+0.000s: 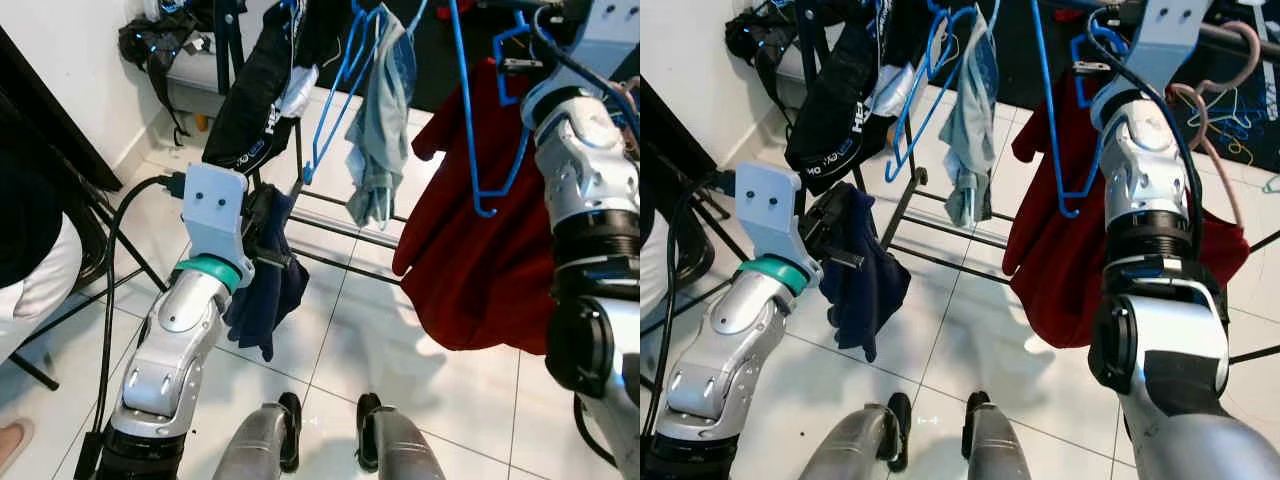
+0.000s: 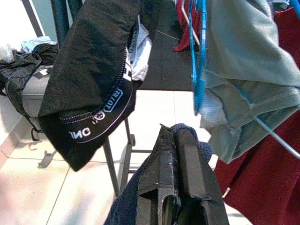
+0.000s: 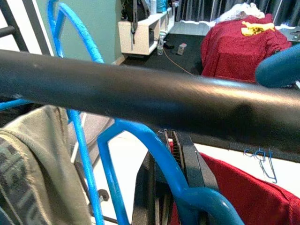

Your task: Hang hanger

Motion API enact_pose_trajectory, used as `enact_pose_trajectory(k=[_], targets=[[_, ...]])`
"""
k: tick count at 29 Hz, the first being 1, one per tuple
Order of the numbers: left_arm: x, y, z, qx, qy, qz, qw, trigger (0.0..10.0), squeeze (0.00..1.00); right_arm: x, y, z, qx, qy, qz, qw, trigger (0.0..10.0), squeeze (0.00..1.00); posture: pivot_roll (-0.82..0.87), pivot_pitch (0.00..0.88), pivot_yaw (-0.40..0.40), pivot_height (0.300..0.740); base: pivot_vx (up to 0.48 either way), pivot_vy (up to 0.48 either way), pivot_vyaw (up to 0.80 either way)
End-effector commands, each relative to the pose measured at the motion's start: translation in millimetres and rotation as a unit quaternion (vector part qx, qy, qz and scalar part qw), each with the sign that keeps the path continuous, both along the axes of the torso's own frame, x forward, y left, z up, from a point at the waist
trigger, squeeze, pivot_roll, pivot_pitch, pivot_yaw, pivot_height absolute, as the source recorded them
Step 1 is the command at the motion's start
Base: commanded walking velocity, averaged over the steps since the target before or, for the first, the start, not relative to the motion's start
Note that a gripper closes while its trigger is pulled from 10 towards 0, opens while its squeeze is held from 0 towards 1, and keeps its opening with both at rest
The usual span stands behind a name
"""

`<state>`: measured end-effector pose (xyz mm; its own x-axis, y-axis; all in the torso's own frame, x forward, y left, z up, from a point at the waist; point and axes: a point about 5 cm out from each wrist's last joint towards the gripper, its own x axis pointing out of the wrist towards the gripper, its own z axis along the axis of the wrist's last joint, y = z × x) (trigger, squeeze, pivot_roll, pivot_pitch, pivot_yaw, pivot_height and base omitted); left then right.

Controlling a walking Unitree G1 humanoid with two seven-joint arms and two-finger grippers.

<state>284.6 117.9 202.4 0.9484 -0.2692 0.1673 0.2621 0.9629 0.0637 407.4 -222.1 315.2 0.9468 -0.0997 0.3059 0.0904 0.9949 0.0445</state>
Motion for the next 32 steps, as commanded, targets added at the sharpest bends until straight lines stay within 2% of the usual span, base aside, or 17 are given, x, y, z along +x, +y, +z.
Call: enact_pose_trajectory(k=[1, 2, 4, 7, 17, 26, 27, 28, 29, 32], targets=[[-2.7, -0.1, 3, 0.003, -0.008, -0.001, 1.0, 10.0, 0.0, -0.2, -3.5, 1, -0.005, 0.0, -0.005, 1.0, 10.0, 0.0, -0.06, 0.18, 0.09, 0.74, 0.0, 0.0, 0.0], [-3.3, 0.2, 3, 0.003, -0.008, 0.0, 1.0, 10.0, 0.0, 2.0, -2.2, 10, -0.008, -0.006, -0.002, 1.0, 10.0, 0.0, -0.06, 0.176, 0.085, 0.74, 0.0, 0.0, 0.0], [-3.6, 0.8, 3, 0.003, -0.008, 0.002, 1.0, 10.0, 0.0, 4.5, -4.6, 13, 0.002, 0.005, -0.005, 1.0, 10.0, 0.0, -0.05, 0.169, 0.076, 0.74, 0.0, 0.0, 0.0], [-4.0, 1.4, 3, 0.003, -0.009, 0.004, 1.0, 10.0, 0.0, 6.3, -11.0, 15, 0.006, 0.024, -0.014, 1.0, 10.0, 0.0, -0.05, 0.167, 0.075, 0.74, 0.0, 0.0, 0.0], [-4.1, 2.6, 3, 0.004, -0.009, 0.005, 1.0, 10.0, 0.0, 5.3, -26.3, 23, 0.024, 0.04, -0.023, 0.999, 10.0, 0.0, -0.05, 0.165, 0.076, 0.74, 0.0, 0.0, 0.0], [-3.5, 2.2, 4, 0.003, -0.01, 0.006, 1.0, 10.0, 0.0, 8.2, -22.5, 10, 0.023, 0.084, 0.01, 0.996, 10.0, 0.0, -0.05, 0.163, 0.075, 0.74, 0.0, 0.0, 0.0], [-3.2, 1.9, 4, 0.003, -0.011, 0.007, 1.0, 10.0, 0.0, 9.2, -20.2, 5, 0.016, 0.095, 0.018, 0.995, 10.0, 0.12, -0.05, 0.163, 0.075, 0.74, 0.0, 0.0, 0.0], [-3.2, 1.9, 4, 0.003, -0.011, 0.007, 1.0, 10.0, 0.0, 9.2, -20.2, 5, 0.016, 0.095, 0.018, 0.995, 10.0, 0.12, -0.05, 0.163, 0.075, 0.74, 0.0, 0.0, 0.0], [-2.9, 1.7, 4, 0.003, -0.011, 0.007, 1.0, 10.0, 0.0, 9.9, -18.2, -1, 0.01, 0.106, 0.025, 0.994, 10.0, 1.0, -0.05, 0.163, 0.074, 0.74, 0.0, 0.0, 0.0], [-2.7, 1.3, 4, 0.002, -0.011, 0.007, 1.0, 10.0, 0.0, 10.5, -16.7, -6, 0.008, 0.114, 0.032, 0.993, 10.0, 1.0, -0.05, 0.163, 0.073, 0.74, 0.0, 0.0, 0.0]])
